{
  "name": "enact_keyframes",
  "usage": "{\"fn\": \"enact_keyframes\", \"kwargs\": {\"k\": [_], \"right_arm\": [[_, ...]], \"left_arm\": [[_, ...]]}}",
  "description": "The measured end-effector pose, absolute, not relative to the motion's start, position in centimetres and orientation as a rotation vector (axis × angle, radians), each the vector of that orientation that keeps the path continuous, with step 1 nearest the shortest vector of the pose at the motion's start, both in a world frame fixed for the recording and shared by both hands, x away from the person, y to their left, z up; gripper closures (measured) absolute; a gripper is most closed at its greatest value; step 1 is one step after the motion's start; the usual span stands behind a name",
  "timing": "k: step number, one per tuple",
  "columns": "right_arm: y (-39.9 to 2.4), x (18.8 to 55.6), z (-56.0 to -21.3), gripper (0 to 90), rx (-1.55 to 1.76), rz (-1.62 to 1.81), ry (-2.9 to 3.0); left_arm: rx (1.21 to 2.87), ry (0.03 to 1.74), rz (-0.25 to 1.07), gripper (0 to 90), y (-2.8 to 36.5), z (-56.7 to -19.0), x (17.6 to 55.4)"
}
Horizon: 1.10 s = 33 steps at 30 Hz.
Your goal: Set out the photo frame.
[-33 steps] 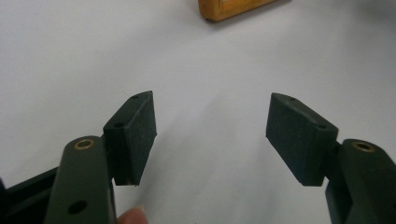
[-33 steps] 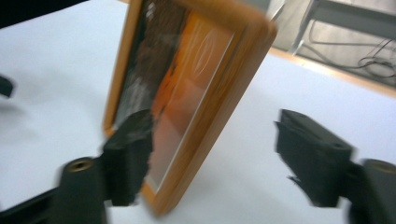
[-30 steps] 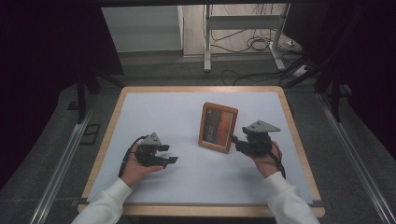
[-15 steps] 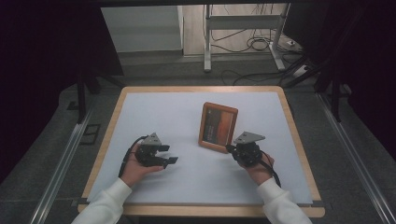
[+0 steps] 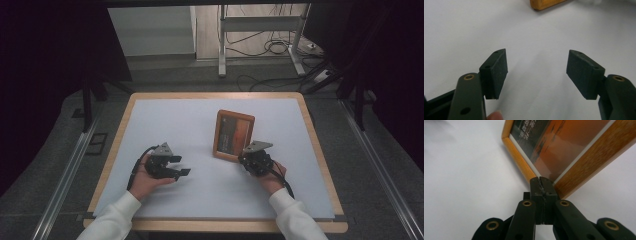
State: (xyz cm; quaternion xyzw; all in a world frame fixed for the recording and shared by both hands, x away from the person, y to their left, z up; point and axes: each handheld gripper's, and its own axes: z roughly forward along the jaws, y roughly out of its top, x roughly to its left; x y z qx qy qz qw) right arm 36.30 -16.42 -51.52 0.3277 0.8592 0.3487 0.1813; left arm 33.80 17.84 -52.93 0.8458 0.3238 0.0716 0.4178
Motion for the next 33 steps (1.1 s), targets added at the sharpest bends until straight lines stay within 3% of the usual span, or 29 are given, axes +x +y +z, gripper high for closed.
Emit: {"fn": "enact_keyframes", "kwargs": {"k": [33], "right_arm": [[-18.2,36.9,-51.7,89.6,0.978,1.004,2.385]], "left_arm": [[2.122,0.810,0.179,32.4,17.8,-53.0,33.8]]}}
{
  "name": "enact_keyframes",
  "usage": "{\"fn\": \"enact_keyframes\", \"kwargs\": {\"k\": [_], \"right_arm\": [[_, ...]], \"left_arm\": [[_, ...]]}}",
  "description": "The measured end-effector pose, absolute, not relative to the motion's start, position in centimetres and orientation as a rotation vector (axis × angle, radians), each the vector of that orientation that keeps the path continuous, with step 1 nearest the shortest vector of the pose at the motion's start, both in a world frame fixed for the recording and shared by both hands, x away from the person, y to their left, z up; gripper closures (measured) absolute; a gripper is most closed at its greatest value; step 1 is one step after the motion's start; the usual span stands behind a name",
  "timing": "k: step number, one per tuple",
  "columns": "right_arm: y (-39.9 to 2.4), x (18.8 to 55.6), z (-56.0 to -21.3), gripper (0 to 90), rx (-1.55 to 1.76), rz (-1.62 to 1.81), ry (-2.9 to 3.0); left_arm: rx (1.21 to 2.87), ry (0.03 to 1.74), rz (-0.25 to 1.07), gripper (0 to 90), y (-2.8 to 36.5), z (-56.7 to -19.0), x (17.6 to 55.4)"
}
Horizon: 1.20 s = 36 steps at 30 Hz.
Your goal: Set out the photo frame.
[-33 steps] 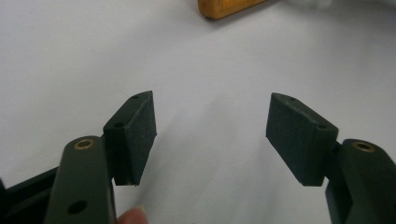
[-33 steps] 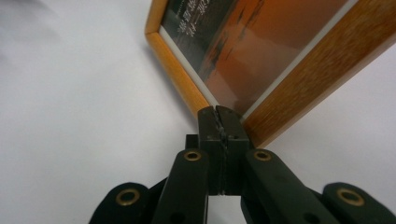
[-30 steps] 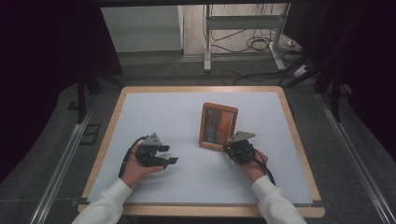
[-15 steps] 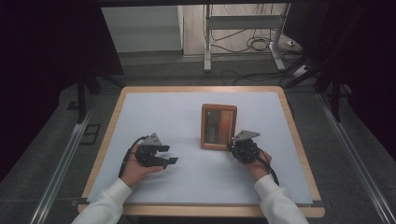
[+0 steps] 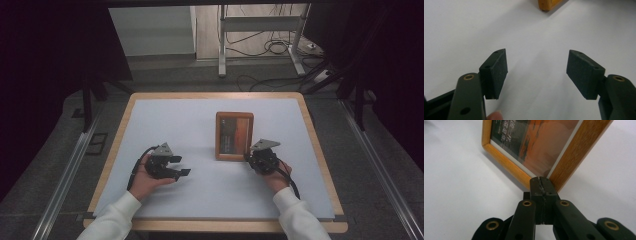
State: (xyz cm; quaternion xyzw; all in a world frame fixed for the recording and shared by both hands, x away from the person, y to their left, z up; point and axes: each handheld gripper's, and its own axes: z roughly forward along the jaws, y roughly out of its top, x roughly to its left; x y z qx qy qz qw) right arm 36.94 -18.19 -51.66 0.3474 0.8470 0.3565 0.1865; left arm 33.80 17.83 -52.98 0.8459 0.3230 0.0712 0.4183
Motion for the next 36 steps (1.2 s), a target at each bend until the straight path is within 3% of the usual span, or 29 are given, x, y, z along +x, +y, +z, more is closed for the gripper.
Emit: {"fn": "enact_keyframes", "kwargs": {"k": [15,17,21,25,36], "right_arm": [[-19.2,35.7,-50.3,84.2,0.954,1.109,2.356],[-19.5,35.6,-50.2,79.4,0.949,1.134,2.362],[-20.2,34.9,-50.0,52.8,0.955,1.155,2.339],[-20.9,34.0,-50.0,38.1,0.981,1.163,2.303],[-25.1,30.6,-50.4,31.3,1.035,1.172,2.241]], "left_arm": [[2.119,0.808,0.188,32.4,17.9,-52.9,33.6],[2.118,0.806,0.190,32.5,17.9,-52.9,33.6],[2.115,0.805,0.190,32.5,17.8,-52.8,33.4],[2.116,0.795,0.196,32.5,17.7,-52.7,33.3],[2.096,0.801,0.210,32.2,18.4,-52.4,32.6]]}}
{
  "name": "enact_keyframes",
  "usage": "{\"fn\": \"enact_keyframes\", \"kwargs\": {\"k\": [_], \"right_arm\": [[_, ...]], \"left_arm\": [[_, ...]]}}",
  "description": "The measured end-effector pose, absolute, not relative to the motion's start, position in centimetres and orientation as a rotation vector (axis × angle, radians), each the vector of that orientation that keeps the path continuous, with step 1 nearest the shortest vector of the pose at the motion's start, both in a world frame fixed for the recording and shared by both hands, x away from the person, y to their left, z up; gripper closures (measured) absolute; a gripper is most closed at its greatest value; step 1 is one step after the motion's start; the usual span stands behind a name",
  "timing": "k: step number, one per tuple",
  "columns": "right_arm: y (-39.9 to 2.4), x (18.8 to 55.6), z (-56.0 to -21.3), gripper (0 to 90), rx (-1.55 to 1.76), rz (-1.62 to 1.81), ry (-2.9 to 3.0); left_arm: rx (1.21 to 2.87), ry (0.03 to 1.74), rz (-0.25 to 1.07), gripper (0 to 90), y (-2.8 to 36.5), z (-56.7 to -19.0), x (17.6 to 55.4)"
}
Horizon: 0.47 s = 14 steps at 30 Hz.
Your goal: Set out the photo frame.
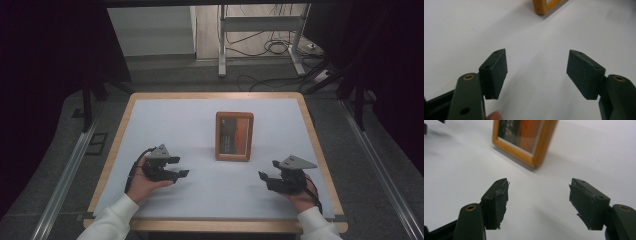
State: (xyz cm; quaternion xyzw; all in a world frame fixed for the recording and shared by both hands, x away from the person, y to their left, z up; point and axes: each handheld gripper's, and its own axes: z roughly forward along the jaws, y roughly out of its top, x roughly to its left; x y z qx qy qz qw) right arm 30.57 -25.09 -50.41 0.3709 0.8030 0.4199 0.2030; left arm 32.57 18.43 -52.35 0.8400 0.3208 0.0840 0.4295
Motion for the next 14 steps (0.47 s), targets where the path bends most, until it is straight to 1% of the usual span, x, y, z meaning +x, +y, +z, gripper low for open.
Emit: {"fn": "enact_keyframes", "kwargs": {"k": [6,11,14], "right_arm": [[-27.4,29.7,-50.8,30.7,1.080,1.152,2.199],[-27.2,29.8,-50.9,29.2,1.072,1.149,2.194],[-26.7,29.8,-51.1,26.2,1.056,1.131,2.208]], "left_arm": [[2.086,0.825,0.217,32.2,18.8,-52.4,32.6],[2.099,0.823,0.215,32.2,18.6,-52.6,32.6],[2.095,0.826,0.216,32.2,18.7,-52.6,32.6]]}}
